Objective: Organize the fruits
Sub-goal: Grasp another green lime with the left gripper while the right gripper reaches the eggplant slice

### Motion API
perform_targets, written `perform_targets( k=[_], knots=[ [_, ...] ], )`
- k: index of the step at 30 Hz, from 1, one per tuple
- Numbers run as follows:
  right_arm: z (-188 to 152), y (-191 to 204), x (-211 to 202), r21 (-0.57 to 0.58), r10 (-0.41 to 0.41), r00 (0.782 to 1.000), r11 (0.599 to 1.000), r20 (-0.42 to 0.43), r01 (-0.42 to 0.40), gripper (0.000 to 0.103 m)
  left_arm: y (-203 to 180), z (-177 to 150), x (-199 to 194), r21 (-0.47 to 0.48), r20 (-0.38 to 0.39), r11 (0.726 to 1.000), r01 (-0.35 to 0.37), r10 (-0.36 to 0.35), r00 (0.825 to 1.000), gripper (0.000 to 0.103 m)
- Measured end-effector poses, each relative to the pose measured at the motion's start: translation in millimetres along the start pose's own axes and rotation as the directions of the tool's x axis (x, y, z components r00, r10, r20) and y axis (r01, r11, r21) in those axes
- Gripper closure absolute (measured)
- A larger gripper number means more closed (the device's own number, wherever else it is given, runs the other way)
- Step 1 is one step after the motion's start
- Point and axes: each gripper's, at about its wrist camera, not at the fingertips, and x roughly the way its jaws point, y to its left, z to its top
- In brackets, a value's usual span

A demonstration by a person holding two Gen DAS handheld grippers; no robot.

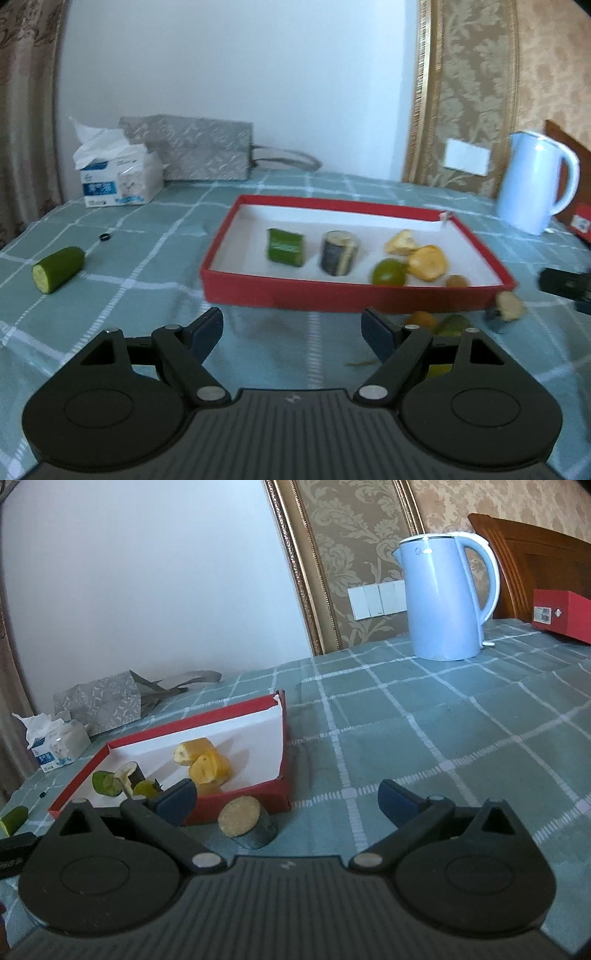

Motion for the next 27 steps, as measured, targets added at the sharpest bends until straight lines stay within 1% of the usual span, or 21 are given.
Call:
perform_targets(
  k=[3, 5, 9, 11, 15, 20, 27],
  knots=[
    [0.0, -0.5, -0.8, 0.003, 0.000, 1.000, 1.000, 0.003, 0.000, 0.000, -13.1, -5.1, -2.3, 0.012, -0.025, 1.000, 0.025, -0.025, 0.999, 0.020],
    [0.5, -0.2, -0.9, 0.004, -0.002, 1.000, 1.000, 0.007, 0.002, 0.000, -24.0, -8.1, 0.1, 0.036, -0.050, 0.999, 0.029, -0.028, 0.998, 0.020],
    [0.4, 0.1, 0.1, 0.001, -0.006, 1.000, 1.000, 0.005, 0.006, 0.000, -39.6, -8.9, -1.4, 0.080, -0.036, 0.997, 0.005, -0.002, 0.999, 0.019],
    [-0.1, 0.8, 1.0, 0.000, -0.009, 1.000, 1.000, -0.002, 0.009, 0.000, -42.2, -7.8, -3.2, 0.076, -0.040, 0.997, 0.016, -0.012, 0.999, 0.019],
    [0.0, 1.8, 1.2, -0.006, -0.008, 1.000, 1.000, -0.004, 0.008, 0.000, -45.1, -8.5, -4.8, 0.055, -0.056, 0.997, 0.059, -0.056, 0.997, 0.019],
    [-0.3, 2.0, 0.9, -0.011, -0.013, 1.000, 1.000, -0.004, 0.013, 0.000, -55.0, -13.8, -0.3, 0.091, -0.077, 0.994, 0.065, -0.058, 0.995, 0.019],
    [0.0, 3.4, 1.3, -0.016, -0.009, 1.000, 1.000, -0.008, 0.009, 0.000, -58.5, -17.1, 11.8, 0.078, -0.121, 0.992, 0.097, -0.087, 0.989, 0.019]
  ],
)
